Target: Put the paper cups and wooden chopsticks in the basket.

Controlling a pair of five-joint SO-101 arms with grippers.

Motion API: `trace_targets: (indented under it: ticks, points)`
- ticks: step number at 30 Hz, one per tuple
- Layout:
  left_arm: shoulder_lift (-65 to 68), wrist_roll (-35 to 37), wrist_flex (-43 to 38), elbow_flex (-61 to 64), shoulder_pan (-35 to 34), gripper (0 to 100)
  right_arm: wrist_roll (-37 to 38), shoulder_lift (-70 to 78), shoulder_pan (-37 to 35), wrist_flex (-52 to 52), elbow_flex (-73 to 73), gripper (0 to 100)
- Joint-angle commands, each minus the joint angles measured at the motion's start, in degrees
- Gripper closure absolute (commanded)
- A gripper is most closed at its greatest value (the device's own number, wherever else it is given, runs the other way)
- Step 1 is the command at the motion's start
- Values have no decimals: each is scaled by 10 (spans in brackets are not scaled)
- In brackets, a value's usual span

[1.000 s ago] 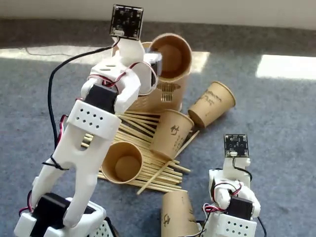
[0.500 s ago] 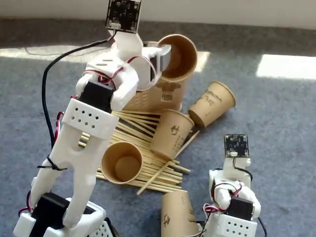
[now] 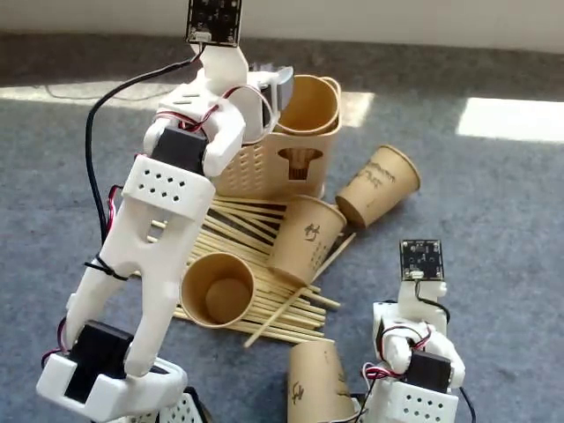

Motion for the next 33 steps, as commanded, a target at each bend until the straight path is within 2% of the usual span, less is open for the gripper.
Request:
trace_targets:
  ticks: [1,12,23,33]
  points:
    - [-52,12,-4,-21,-2,808,7,-3,1,-8,74,993]
    - [-129,5,185,-22,-15,808,7,-3,23,-8,74,993]
    - [-168,-122,396,-27,-23,808,7,-3,24,-8,74,993]
    - [-171,-268,585,-15,-24,808,7,-3,24,-8,74,993]
